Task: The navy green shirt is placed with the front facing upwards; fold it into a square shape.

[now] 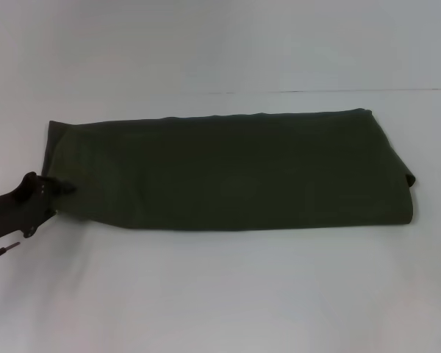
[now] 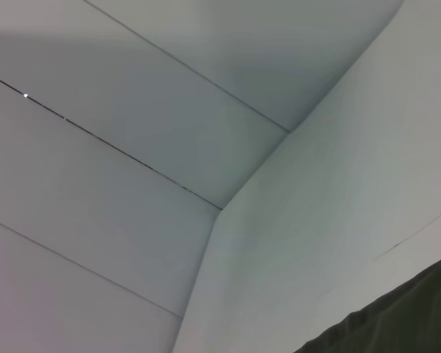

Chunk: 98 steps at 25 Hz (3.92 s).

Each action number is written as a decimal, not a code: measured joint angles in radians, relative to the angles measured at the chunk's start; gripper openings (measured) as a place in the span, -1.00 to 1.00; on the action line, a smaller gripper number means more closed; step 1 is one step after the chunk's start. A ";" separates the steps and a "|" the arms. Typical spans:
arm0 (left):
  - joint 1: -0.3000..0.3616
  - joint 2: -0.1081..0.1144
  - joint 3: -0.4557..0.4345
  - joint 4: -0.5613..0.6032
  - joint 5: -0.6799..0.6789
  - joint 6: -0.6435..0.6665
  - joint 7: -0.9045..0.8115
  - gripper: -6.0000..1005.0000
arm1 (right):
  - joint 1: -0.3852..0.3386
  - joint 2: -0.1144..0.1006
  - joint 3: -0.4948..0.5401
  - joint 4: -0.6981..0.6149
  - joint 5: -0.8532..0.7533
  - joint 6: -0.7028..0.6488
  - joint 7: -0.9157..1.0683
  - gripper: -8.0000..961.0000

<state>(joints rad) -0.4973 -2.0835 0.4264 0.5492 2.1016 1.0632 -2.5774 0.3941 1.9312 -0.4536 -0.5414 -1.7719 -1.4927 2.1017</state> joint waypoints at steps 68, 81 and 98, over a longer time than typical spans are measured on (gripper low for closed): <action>-0.147 -0.090 0.686 0.172 -0.426 -0.022 0.364 -0.77 | 0.012 -0.008 -0.011 0.012 -0.005 0.076 0.026 0.59; -0.183 -0.091 0.903 0.147 -0.430 -0.064 0.428 -0.71 | 0.000 -0.007 -0.011 0.015 -0.006 0.065 0.020 0.59; -0.046 -0.033 0.550 0.176 -0.565 0.247 0.350 0.20 | 0.015 -0.024 -0.013 0.024 -0.093 0.069 0.022 0.59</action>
<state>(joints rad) -0.5432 -2.1162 0.9766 0.7247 1.5363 1.3105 -2.2279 0.4094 1.9077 -0.4663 -0.5171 -1.8650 -1.4235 2.1236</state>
